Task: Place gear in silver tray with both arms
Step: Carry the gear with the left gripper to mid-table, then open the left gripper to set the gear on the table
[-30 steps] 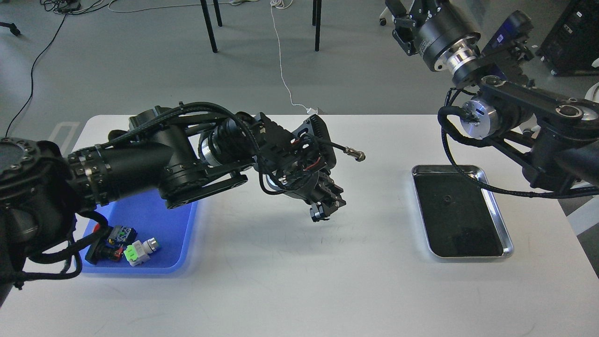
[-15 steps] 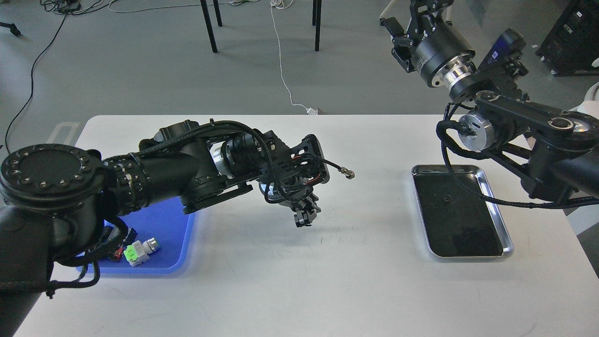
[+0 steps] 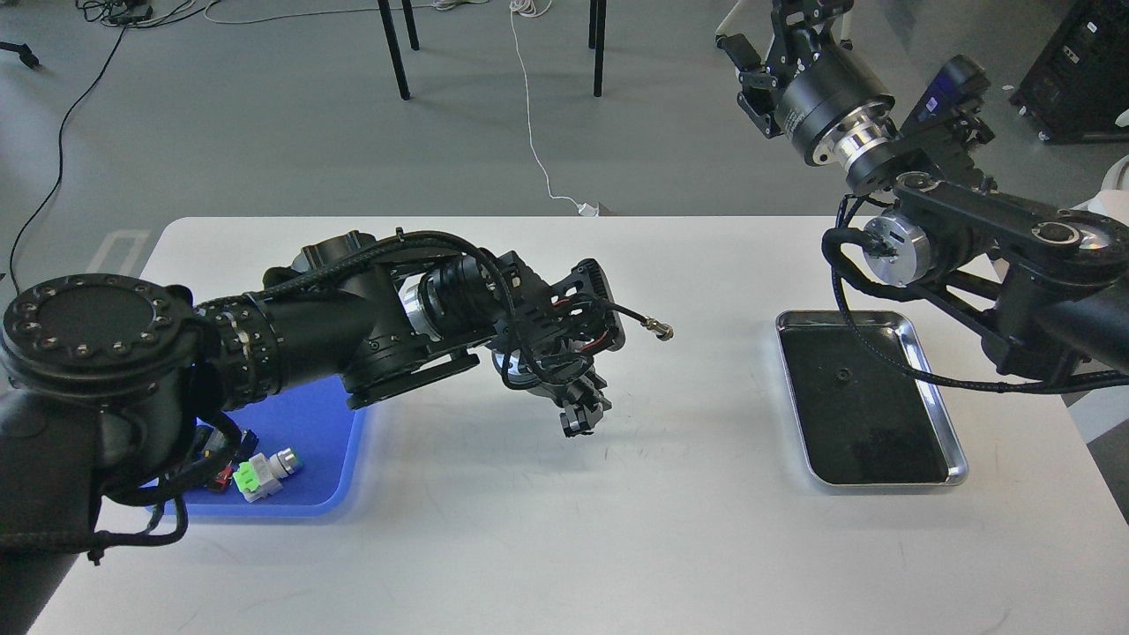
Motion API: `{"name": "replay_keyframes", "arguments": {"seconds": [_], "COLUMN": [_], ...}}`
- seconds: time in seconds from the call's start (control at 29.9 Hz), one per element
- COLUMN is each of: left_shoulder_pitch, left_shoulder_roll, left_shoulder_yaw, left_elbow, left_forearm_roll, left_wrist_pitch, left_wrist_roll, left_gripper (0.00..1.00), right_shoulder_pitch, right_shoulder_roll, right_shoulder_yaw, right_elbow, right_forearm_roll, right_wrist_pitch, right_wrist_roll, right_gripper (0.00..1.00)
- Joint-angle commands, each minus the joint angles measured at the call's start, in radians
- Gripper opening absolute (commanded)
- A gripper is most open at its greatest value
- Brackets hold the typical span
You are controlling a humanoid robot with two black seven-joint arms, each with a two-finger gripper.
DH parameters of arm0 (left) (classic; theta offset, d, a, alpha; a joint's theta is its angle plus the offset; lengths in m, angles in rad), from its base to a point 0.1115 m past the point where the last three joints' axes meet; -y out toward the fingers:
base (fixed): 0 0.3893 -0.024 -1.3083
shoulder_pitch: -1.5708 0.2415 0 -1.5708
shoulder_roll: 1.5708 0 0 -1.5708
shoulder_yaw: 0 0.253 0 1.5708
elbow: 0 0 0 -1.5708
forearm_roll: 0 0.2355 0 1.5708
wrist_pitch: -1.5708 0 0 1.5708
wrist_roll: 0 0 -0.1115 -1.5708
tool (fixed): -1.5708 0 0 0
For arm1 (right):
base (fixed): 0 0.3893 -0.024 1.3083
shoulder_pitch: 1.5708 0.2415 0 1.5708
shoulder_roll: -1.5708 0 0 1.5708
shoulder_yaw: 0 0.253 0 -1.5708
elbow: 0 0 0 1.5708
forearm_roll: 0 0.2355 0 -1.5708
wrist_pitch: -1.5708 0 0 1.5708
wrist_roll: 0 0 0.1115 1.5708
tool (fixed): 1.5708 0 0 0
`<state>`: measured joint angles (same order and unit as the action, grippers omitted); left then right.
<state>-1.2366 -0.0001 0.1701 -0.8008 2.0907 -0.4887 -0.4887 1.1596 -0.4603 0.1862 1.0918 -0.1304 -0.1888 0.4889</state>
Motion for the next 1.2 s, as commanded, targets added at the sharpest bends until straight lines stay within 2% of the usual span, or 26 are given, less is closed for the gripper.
{"name": "replay_keyframes", "arguments": {"seconds": [0.0, 0.4, 0.54, 0.64, 0.8, 0.97, 1.17], "left_shoulder_pitch": [0.005, 0.019, 0.022, 0.023, 0.031, 0.028, -0.014], "left_shoulder_roll": [0.0, 0.0, 0.0, 0.0, 0.0, 0.0, 0.0], "left_shoulder_yaw": [0.015, 0.022, 0.022, 0.022, 0.023, 0.014, -0.055], "left_elbow": [-0.015, -0.07, -0.069, -0.067, -0.06, -0.063, -0.093], "left_forearm_roll": [0.0, -0.001, -0.001, -0.001, -0.001, -0.003, -0.15], "left_wrist_pitch": [0.0, 0.0, 0.0, 0.0, 0.0, 0.0, 0.0], "left_wrist_roll": [0.0, 0.0, 0.0, 0.0, 0.0, 0.0, 0.0], "left_gripper": [0.16, 0.18, 0.22, 0.31, 0.65, 0.77, 0.85], "right_shoulder_pitch": [-0.009, -0.023, -0.023, -0.023, -0.023, -0.023, -0.027], "right_shoulder_roll": [-0.003, -0.006, -0.008, -0.008, -0.008, -0.014, -0.064], "right_shoulder_yaw": [-0.001, 0.001, 0.001, 0.001, 0.001, 0.001, -0.001], "right_elbow": [0.0, 0.0, 0.0, 0.0, 0.0, 0.0, 0.002], "right_forearm_roll": [0.0, 0.0, 0.0, 0.0, 0.0, 0.0, 0.0], "right_wrist_pitch": [0.0, 0.0, 0.0, 0.0, 0.0, 0.0, 0.008], "right_wrist_roll": [0.0, 0.0, 0.0, 0.0, 0.0, 0.0, 0.0], "right_gripper": [0.99, 0.99, 0.99, 0.99, 0.99, 0.99, 0.99]}}
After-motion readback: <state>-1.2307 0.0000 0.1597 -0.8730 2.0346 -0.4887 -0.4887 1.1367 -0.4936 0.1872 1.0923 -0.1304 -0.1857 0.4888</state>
